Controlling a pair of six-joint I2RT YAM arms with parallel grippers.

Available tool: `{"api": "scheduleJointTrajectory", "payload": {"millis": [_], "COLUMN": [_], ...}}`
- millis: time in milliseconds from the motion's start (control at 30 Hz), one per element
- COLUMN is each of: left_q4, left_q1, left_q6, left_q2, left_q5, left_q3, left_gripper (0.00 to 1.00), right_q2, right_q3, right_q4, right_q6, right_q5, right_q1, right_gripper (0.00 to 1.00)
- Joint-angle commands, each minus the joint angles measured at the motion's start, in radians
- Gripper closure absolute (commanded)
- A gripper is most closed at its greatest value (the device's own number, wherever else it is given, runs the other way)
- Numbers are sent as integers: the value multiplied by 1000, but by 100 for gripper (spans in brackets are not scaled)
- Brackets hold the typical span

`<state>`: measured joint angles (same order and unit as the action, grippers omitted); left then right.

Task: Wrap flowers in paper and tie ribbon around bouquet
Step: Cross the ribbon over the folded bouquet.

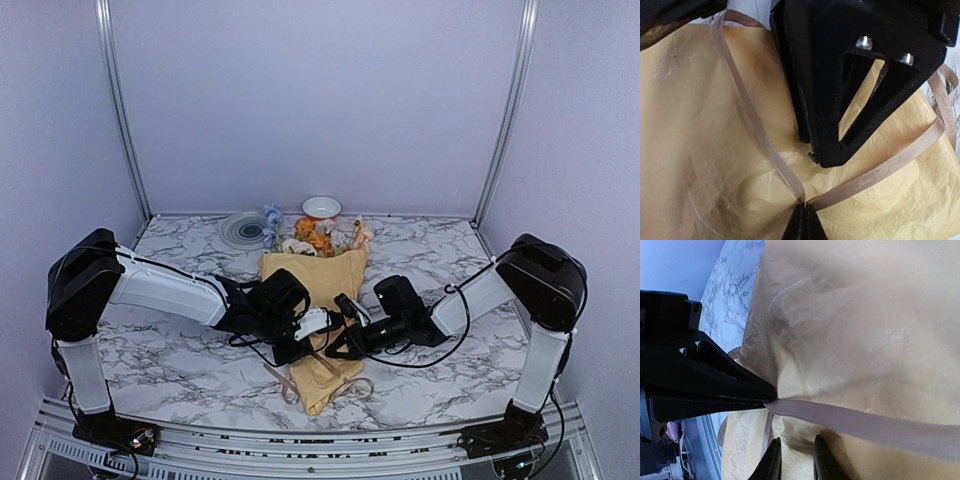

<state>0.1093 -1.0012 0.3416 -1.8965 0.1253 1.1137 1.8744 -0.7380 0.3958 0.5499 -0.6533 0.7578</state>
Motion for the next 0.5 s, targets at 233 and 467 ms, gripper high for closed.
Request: {"api": "scheduleJointTrajectory", "payload": {"millis": [233,467], "left_q4": [-122,-287], "left_q1": [-2,-15], "left_q6": [-61,19], "left_q2": [78,131], "left_q5": [-436,-905], "left_q3": [4,-40], "left_gripper": [100,100], "right_q2": [50,64], "right_q3": [22,11], "right_q4": [-88,-124], "right_q6": [9,2], "right_q5": [34,62], "right_q1": [-5,-6], "right_gripper": [78,78]}}
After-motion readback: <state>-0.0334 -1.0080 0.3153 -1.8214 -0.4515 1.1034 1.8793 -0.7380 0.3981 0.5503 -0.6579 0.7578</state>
